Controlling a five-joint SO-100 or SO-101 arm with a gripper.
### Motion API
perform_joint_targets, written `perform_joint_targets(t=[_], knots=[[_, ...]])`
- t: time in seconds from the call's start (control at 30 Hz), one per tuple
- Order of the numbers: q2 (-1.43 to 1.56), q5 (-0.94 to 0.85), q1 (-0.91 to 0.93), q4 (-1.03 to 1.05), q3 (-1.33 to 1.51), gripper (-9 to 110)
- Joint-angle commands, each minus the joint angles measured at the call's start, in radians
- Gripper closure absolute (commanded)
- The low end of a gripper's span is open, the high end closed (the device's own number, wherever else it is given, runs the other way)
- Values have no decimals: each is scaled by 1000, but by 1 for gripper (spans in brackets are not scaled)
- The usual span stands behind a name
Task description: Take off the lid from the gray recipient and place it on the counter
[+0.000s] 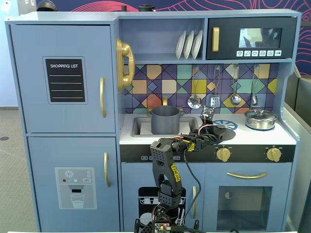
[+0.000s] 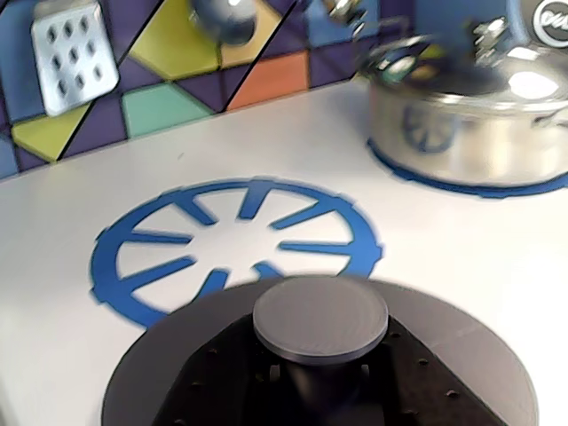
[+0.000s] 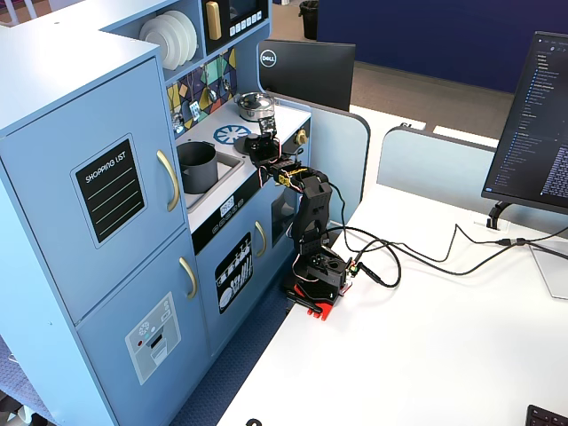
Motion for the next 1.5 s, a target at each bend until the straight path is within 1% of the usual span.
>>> perform_joint_targets(t=[0.0, 0.13, 0.17, 0.27, 0.33, 0.47, 0.63, 1.1, 1.37, 1.47], knots=[[-5, -15, -8, -44, -23, 102], [2, -25, -6, -54, -3, 102], [6, -25, -3, -57, 8, 99], [31, -20, 9, -46, 28, 80], [38, -31, 18, -41, 37, 72], [49, -38, 31, -46, 52, 66], [55, -35, 46, -52, 55, 65], [100, -57, 52, -98, 49, 68], [221, -54, 25, -112, 21, 70], [327, -49, 5, -35, 21, 72]])
